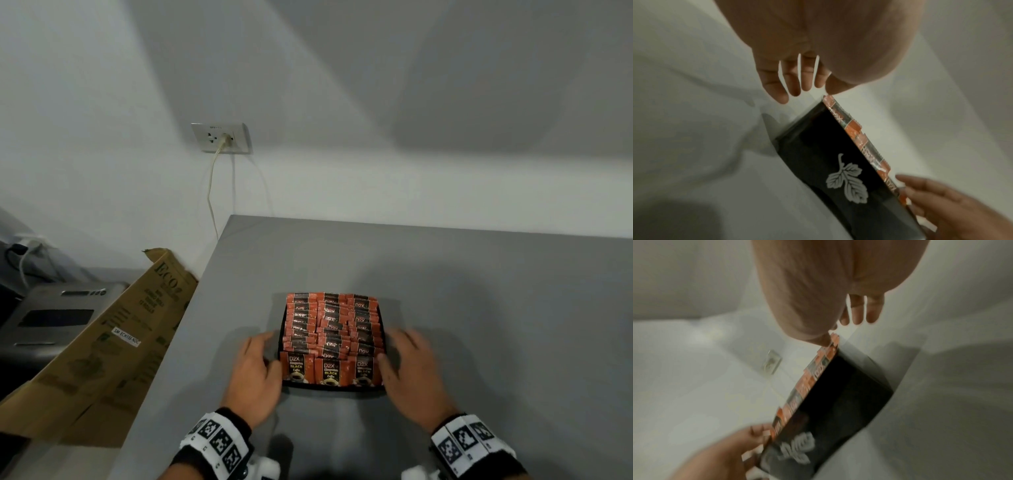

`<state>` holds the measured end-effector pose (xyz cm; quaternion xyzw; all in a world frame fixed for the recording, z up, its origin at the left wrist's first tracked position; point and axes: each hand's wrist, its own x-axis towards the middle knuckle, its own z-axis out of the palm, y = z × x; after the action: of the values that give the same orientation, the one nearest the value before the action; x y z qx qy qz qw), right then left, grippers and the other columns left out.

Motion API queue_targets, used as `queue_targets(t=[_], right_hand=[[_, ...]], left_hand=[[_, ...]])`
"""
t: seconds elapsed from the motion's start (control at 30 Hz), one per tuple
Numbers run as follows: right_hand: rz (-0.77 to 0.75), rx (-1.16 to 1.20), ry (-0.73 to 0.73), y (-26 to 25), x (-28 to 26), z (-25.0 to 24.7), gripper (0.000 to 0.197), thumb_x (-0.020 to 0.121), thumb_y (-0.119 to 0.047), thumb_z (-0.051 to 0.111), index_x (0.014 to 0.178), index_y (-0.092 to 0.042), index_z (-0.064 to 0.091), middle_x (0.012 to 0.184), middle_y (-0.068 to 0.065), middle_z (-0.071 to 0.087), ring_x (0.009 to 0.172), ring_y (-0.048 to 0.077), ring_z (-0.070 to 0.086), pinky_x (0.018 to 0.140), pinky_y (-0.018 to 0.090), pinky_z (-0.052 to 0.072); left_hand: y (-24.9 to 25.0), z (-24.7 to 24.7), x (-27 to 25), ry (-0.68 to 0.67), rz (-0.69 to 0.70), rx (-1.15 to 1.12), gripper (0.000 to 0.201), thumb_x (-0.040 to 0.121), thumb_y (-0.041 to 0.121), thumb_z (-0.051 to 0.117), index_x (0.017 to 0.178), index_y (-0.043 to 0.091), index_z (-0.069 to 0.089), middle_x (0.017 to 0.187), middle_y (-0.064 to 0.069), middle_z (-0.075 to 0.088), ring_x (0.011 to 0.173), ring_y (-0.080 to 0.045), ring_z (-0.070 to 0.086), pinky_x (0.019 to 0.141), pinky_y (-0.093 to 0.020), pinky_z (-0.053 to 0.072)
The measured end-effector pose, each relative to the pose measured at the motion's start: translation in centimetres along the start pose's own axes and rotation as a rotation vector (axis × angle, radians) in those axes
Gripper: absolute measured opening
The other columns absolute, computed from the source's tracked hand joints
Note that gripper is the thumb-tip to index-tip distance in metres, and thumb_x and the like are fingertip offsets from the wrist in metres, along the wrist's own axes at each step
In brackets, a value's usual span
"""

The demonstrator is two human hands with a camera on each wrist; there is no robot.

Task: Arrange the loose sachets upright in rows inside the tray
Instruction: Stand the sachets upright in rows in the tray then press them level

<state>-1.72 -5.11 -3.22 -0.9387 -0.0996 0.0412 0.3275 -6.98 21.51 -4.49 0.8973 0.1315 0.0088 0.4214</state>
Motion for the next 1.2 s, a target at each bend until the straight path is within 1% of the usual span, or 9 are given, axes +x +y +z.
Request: queue_targets(t=[0.07, 0.13, 0.4, 0.63, 0.7, 0.77, 0.83, 0.93, 1.2], right_hand=[[0.104, 0.194, -0.068, -0.3, 0.4, -0.4, 0.028, 0.098, -0.016, 0.058, 0.099, -0.043, 0.057, 0.102, -0.020, 0.062, 0.095, -0.009, 0.060, 0.082, 0.012, 0.050], [0.163, 0.258, -0.080, 0.0, 0.7, -0.5, 0.038, 0.097, -0.010, 0.059, 0.090, -0.047, 0.057, 0.092, -0.024, 0.066, 0.085, -0.016, 0.062, 0.081, 0.015, 0.052], [0.247, 0.307, 0.005, 1.5, 3.7, -1.0, 0.028, 0.097, -0.007, 0.055, 0.106, -0.029, 0.071, 0.094, -0.017, 0.071, 0.086, -0.004, 0.065, 0.077, 0.018, 0.053], [0.252, 0.267, 0.020, 2.2, 4.9, -1.5, 0.028, 0.096, -0.011, 0.054, 0.113, -0.024, 0.073, 0.096, -0.013, 0.073, 0.085, -0.001, 0.067, 0.077, 0.021, 0.054], [0.202, 0.205, 0.063, 1.9, 4.6, -1.5, 0.024, 0.097, -0.013, 0.056, 0.113, -0.020, 0.072, 0.093, -0.014, 0.067, 0.083, -0.003, 0.061, 0.072, 0.012, 0.045], [0.070, 0.092, 0.106, 1.5, 4.1, -1.2, 0.027, 0.095, -0.017, 0.060, 0.121, -0.017, 0.068, 0.105, -0.010, 0.063, 0.096, 0.004, 0.057, 0.086, 0.013, 0.039], [-0.117, -0.012, 0.075, 1.0, 3.5, -0.4, 0.033, 0.092, -0.020, 0.065, 0.125, -0.016, 0.067, 0.117, -0.006, 0.063, 0.110, 0.010, 0.051, 0.097, 0.019, 0.035], [-0.354, -0.136, 0.063, 0.1, 3.3, 1.2, 0.025, 0.083, -0.019, 0.076, 0.108, -0.018, 0.075, 0.104, -0.008, 0.069, 0.097, 0.013, 0.056, 0.091, 0.024, 0.046], [-0.395, -0.234, 0.163, 0.1, 4.3, 2.2, 0.018, 0.076, -0.009, 0.080, 0.090, -0.020, 0.077, 0.086, -0.007, 0.070, 0.081, 0.015, 0.058, 0.077, 0.031, 0.056]], left_hand=[[-0.1, 0.3, 0.2, -0.013, -0.045, -0.041, 0.036, 0.096, 0.008, 0.049, 0.128, 0.026, 0.052, 0.118, 0.008, 0.058, 0.106, -0.006, 0.057, 0.098, -0.035, 0.052], [0.1, 0.7, 0.5, -0.001, -0.044, -0.079, 0.035, 0.094, 0.003, 0.049, 0.115, 0.031, 0.056, 0.106, 0.010, 0.063, 0.098, -0.006, 0.061, 0.091, -0.036, 0.055], [2.7, 2.1, 3.7, 0.011, -0.016, -0.019, 0.026, 0.091, 0.004, 0.052, 0.106, 0.023, 0.062, 0.096, 0.008, 0.064, 0.084, 0.000, 0.059, 0.066, -0.007, 0.042], [3.9, 2.7, 5.4, 0.018, -0.016, 0.022, 0.028, 0.091, 0.003, 0.052, 0.113, 0.016, 0.063, 0.100, 0.005, 0.060, 0.089, -0.009, 0.058, 0.076, -0.015, 0.043], [3.5, 2.8, 5.3, 0.030, 0.033, 0.061, 0.036, 0.091, 0.004, 0.051, 0.124, 0.013, 0.060, 0.113, 0.003, 0.058, 0.107, -0.013, 0.053, 0.092, -0.020, 0.041], [3.3, 2.9, 5.1, 0.058, 0.166, 0.137, 0.042, 0.089, 0.005, 0.052, 0.130, 0.013, 0.058, 0.122, 0.001, 0.057, 0.115, -0.014, 0.045, 0.102, -0.027, 0.038], [3.4, 3.2, 4.9, 0.053, 0.335, 0.215, 0.041, 0.084, 0.007, 0.056, 0.124, 0.014, 0.063, 0.123, 0.002, 0.060, 0.115, -0.013, 0.047, 0.102, -0.028, 0.037], [3.8, 3.8, 5.0, 0.022, 0.491, 0.310, 0.030, 0.081, 0.013, 0.062, 0.109, 0.021, 0.071, 0.116, 0.007, 0.069, 0.114, -0.014, 0.056, 0.102, -0.029, 0.031], [3.2, 3.8, 5.3, 0.036, 0.509, 0.427, 0.024, 0.080, 0.014, 0.068, 0.099, 0.026, 0.075, 0.097, 0.010, 0.075, 0.094, -0.016, 0.067, 0.089, -0.033, 0.043]])
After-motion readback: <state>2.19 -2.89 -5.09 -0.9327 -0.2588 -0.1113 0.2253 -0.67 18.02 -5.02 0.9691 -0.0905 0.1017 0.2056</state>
